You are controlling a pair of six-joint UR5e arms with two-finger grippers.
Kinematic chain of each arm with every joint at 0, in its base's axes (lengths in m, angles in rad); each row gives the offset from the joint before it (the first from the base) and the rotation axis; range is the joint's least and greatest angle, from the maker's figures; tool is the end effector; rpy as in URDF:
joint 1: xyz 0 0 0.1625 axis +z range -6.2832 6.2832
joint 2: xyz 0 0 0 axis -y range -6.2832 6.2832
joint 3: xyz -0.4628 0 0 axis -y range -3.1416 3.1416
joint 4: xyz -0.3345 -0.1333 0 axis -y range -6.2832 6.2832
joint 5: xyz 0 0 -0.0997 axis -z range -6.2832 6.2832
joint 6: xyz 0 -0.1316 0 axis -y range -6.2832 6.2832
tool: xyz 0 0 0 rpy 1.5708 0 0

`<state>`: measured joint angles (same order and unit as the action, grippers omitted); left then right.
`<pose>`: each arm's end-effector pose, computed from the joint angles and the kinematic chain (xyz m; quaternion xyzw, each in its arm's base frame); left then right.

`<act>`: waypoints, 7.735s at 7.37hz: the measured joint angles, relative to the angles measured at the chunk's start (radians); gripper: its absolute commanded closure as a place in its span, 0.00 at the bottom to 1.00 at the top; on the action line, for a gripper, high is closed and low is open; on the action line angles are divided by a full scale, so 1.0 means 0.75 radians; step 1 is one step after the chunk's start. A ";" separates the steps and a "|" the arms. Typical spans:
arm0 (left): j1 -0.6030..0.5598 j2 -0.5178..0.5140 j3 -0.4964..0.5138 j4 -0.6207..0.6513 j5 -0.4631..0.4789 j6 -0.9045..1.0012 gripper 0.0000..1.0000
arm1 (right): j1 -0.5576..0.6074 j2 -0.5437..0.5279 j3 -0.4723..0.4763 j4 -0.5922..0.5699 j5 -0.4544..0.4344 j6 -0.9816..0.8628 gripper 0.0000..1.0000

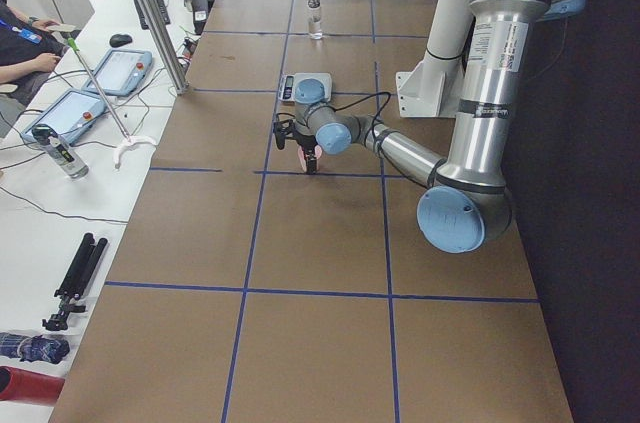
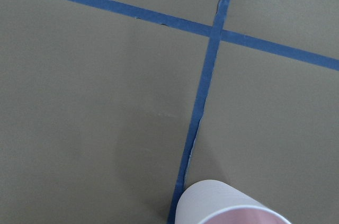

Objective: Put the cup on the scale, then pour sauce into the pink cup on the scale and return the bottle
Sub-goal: 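Reach the left gripper down to the pink cup and grasp it, then carry the pink cup with the left gripper onto the scale, then open the left gripper and lift it off the cup, then withdraw the left arm while the right gripper approaches the glass bottle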

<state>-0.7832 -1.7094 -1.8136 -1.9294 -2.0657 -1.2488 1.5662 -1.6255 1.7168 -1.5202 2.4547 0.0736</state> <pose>0.3229 -0.4214 0.5146 -0.0103 0.4183 -0.1204 0.9002 0.0296 -0.4184 0.6626 0.0474 -0.4288 0.0008 0.9022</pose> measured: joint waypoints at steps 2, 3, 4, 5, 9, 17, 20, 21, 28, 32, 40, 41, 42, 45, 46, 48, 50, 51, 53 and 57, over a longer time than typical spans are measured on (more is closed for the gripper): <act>0.006 0.004 -0.015 0.001 0.000 0.000 0.40 | 0.000 0.001 0.002 0.000 0.002 0.000 0.00; 0.008 0.004 -0.016 0.001 0.001 0.000 0.48 | 0.000 0.001 0.003 0.000 0.003 0.000 0.00; 0.008 0.005 -0.016 0.002 0.002 0.000 0.57 | 0.000 0.001 0.003 0.000 0.003 0.000 0.00; 0.015 0.005 -0.015 0.005 0.003 0.000 0.73 | 0.000 0.001 0.003 0.000 0.004 -0.001 0.00; 0.032 0.007 -0.027 0.016 0.002 -0.001 1.00 | 0.000 0.015 0.002 -0.002 0.007 -0.002 0.00; 0.038 -0.516 -0.191 0.745 -0.030 -0.017 1.00 | -0.007 0.036 0.056 -0.009 -0.004 0.001 0.00; 0.058 -0.797 0.063 0.750 -0.076 -0.169 1.00 | -0.011 0.034 0.057 -0.008 -0.008 0.007 0.00; 0.082 -0.857 0.132 0.744 -0.078 -0.210 1.00 | -0.012 0.032 0.055 -0.006 -0.008 0.009 0.00; 0.174 -0.988 0.410 0.518 -0.075 -0.353 1.00 | -0.012 0.036 0.057 0.000 -0.004 0.059 0.00; 0.211 -0.996 0.438 0.505 -0.072 -0.354 1.00 | -0.012 0.041 0.059 -0.002 -0.004 0.059 0.00; 0.230 -0.978 0.457 0.445 -0.068 -0.344 0.01 | -0.012 0.046 0.060 -0.004 -0.009 0.059 0.00; 0.225 -0.967 0.436 0.449 -0.065 -0.342 0.00 | -0.012 0.046 0.060 -0.004 -0.008 0.060 0.00; 0.215 -0.931 0.377 0.459 -0.066 -0.332 0.00 | -0.012 0.046 0.064 -0.004 -0.002 0.062 0.00; 0.154 -0.808 0.088 0.655 -0.073 -0.152 0.00 | -0.022 0.028 0.149 -0.018 0.000 0.115 0.00; 0.134 -0.743 -0.023 0.698 -0.074 -0.100 0.00 | -0.054 0.020 0.201 -0.020 -0.019 0.181 0.00; 0.074 -0.599 -0.197 0.743 -0.074 0.021 0.00 | -0.209 -0.011 0.390 -0.020 -0.143 0.448 0.00; 0.009 -0.526 -0.279 0.775 -0.073 0.137 0.00 | -0.400 -0.056 0.616 -0.020 -0.229 0.765 0.00; -0.011 -0.492 -0.318 0.779 -0.072 0.161 0.00 | -0.515 -0.084 0.723 -0.019 -0.300 0.936 0.00; -0.043 -0.424 -0.395 0.781 -0.069 0.202 0.00 | -0.840 -0.110 0.872 -0.011 -0.559 1.271 0.00; -0.166 -0.296 -0.439 0.781 -0.065 0.459 0.00 | -1.313 -0.205 0.912 0.280 -1.099 1.676 0.00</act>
<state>-0.9077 -1.9314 -2.1427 -1.3439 -2.1142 -0.9043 0.5818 -1.7793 2.4011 -1.3099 1.6305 1.3305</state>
